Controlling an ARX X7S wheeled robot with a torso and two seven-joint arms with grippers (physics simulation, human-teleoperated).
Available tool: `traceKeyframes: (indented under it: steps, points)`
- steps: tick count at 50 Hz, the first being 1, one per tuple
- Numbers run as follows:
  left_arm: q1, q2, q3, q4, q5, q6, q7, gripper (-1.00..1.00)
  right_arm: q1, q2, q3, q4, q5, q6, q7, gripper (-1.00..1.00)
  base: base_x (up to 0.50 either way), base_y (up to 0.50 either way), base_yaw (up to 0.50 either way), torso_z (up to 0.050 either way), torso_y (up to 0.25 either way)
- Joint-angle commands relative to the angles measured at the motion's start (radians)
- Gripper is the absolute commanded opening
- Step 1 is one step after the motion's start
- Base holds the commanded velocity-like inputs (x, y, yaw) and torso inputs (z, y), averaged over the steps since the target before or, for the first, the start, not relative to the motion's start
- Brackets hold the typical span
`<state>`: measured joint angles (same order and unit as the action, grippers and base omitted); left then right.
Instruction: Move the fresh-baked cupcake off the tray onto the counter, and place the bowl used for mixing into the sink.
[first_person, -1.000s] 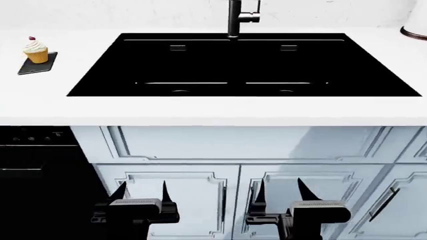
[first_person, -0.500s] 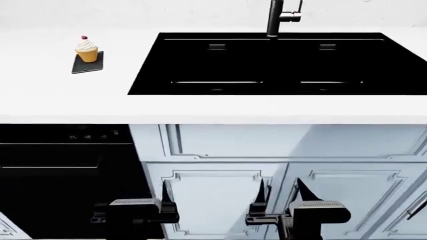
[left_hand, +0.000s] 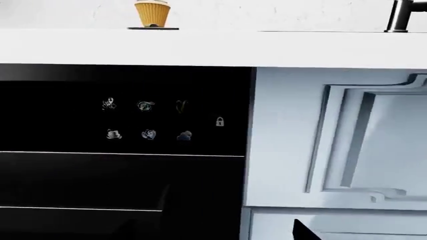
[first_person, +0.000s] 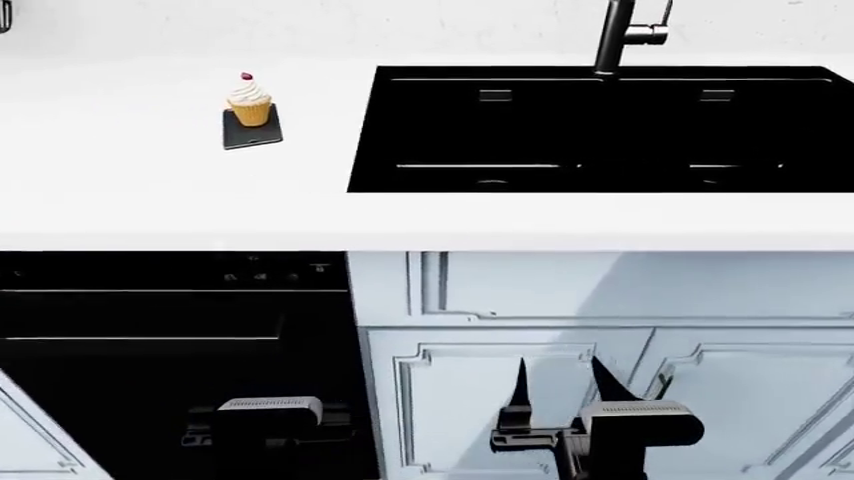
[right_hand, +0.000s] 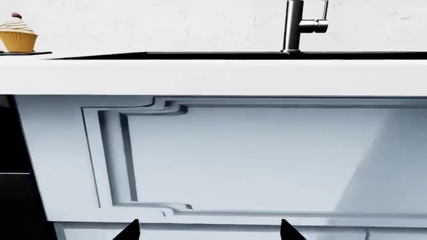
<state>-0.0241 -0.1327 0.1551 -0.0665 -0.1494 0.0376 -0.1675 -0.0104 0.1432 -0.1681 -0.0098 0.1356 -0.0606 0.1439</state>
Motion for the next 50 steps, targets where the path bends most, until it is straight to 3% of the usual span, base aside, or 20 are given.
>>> traceKeyframes:
  steps: [1, 22, 38, 50]
  points:
    - [-0.001, -0.006, 0.009, -0.003, -0.009, 0.002, -0.007, 1.0, 0.0, 0.008, -0.008, -0.004, 0.015, 0.003, 0.003, 1.0, 0.07, 0.32, 0.0, 0.0, 0.0]
    - [-0.002, -0.018, 0.024, -0.002, -0.021, 0.004, -0.022, 1.0, -0.002, 0.022, -0.023, -0.003, 0.02, -0.008, 0.017, 1.0, 0.06, 0.32, 0.0, 0.0, 0.0]
    - [-0.006, -0.027, 0.037, -0.003, -0.029, 0.006, -0.027, 1.0, 0.004, 0.029, -0.033, 0.004, 0.024, -0.014, 0.027, 1.0, 0.06, 0.5, 0.0, 0.0, 0.0]
    - [-0.002, -0.039, 0.046, 0.026, -0.045, -0.008, -0.024, 1.0, 0.003, 0.034, -0.041, 0.001, 0.025, -0.008, 0.039, 1.0, 0.01, 0.05, 0.0, 0.015, 0.01]
